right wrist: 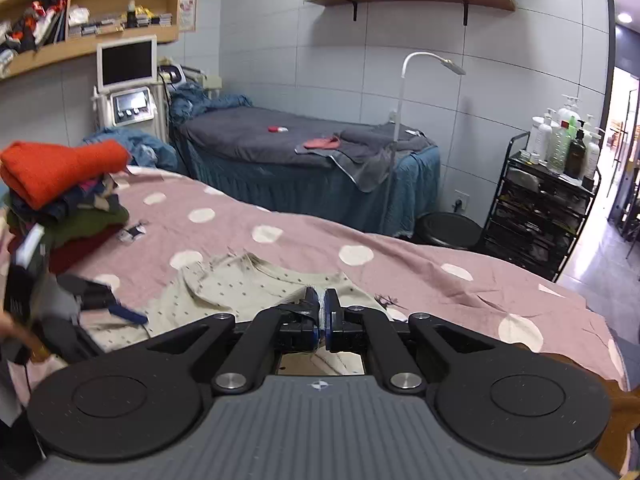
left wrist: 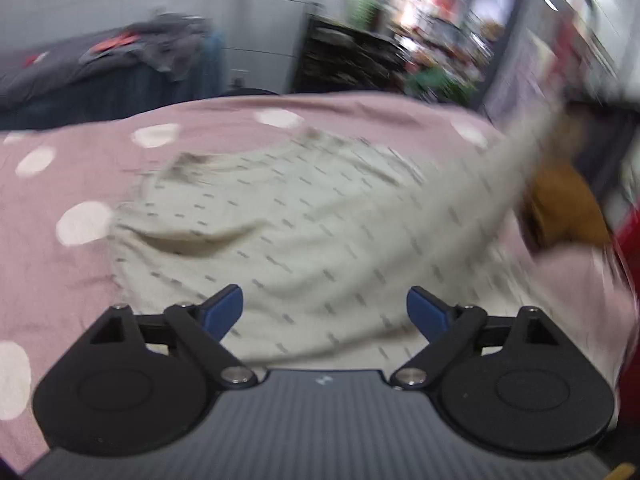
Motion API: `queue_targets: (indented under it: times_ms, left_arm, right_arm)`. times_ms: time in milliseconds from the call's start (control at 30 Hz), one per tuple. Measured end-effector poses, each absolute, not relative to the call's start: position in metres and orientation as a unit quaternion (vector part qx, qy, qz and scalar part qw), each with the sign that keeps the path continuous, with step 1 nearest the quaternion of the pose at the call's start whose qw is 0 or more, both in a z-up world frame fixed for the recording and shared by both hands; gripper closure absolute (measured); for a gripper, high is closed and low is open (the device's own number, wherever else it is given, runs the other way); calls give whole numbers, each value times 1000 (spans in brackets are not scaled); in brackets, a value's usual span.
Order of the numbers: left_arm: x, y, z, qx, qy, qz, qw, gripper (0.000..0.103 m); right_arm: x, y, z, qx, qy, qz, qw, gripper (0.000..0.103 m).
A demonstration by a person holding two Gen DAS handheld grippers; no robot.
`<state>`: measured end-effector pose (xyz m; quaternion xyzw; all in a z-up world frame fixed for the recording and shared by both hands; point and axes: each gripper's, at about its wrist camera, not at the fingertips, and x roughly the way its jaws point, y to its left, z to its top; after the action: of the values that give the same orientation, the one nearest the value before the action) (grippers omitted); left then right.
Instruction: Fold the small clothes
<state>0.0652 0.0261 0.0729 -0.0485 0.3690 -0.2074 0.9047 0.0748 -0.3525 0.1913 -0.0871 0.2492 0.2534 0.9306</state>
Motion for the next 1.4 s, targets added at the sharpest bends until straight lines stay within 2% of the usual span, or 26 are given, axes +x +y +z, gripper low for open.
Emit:
queue_targets:
  times_ms: [100,233,367,400,433,467,500,533,767,900,933,1000,1033,1067,1200,1233,1300,1367,1400]
  left_arm:
    - [109,49,67,-14,400,-58,915,14]
    - [141,56,55,-14,404,-47,913,14]
    - [163,30,46,47,401,-45,914,17]
    - [168,24,42,57,406,-40,911,22]
    - [173,22,38,61,412,-33,909,41]
    - [177,22,35,59,419,-31,906,73]
    - [183,25,31,48,432,-34,900,88]
    - [185,31,28,38,442,-39,895,98]
    - [203,87,37,81,434,34,896,101]
    - [215,130,41,37,447,54,892,99]
    - [213,131,46,25,445,32,895,90]
    - [203,123,55,10,431,-24,902,61]
    - [198,115,57,11,436,-50,899,28]
    - [195,107,57,11,448,-70,891,11]
    - [191,75,51,-4,475,-98,875,13]
    - [195,70,49,-8,479,-97,872,18]
    - [202,60,45,-7,489,-88,868,39]
    - [212,53,41,6,502,-81,861,83]
    - [216,50,38,16,509,-82,857,89]
  right_arm:
    - [83,-353,181,-82,272,245,927,98]
    - [86,-353,168,-68,293,249,920,98]
    - [86,-350,157,-62,310,248,916,98]
    - [87,-349,155,-63,314,247,914,97]
    - [88,-348,152,-66,319,248,913,97]
    - [88,-347,150,-66,323,249,911,97]
    - [88,-346,148,-65,326,250,910,97]
    - [88,-346,148,-65,327,251,909,97]
    - [101,-353,145,-89,330,228,912,97]
    - [125,-351,133,-112,344,203,910,98]
    - [131,-350,129,-121,345,197,910,98]
    - [140,-346,121,-137,349,185,908,98]
    - [143,-345,117,-140,352,181,908,98]
    - [146,-345,114,-137,356,180,907,98]
    - [148,-340,105,-134,369,185,901,98]
    - [147,-339,103,-134,372,188,899,98]
    - [145,-336,101,-135,376,191,897,98]
    - [142,-335,99,-137,379,194,894,98]
    - [141,-335,99,-137,380,194,894,98]
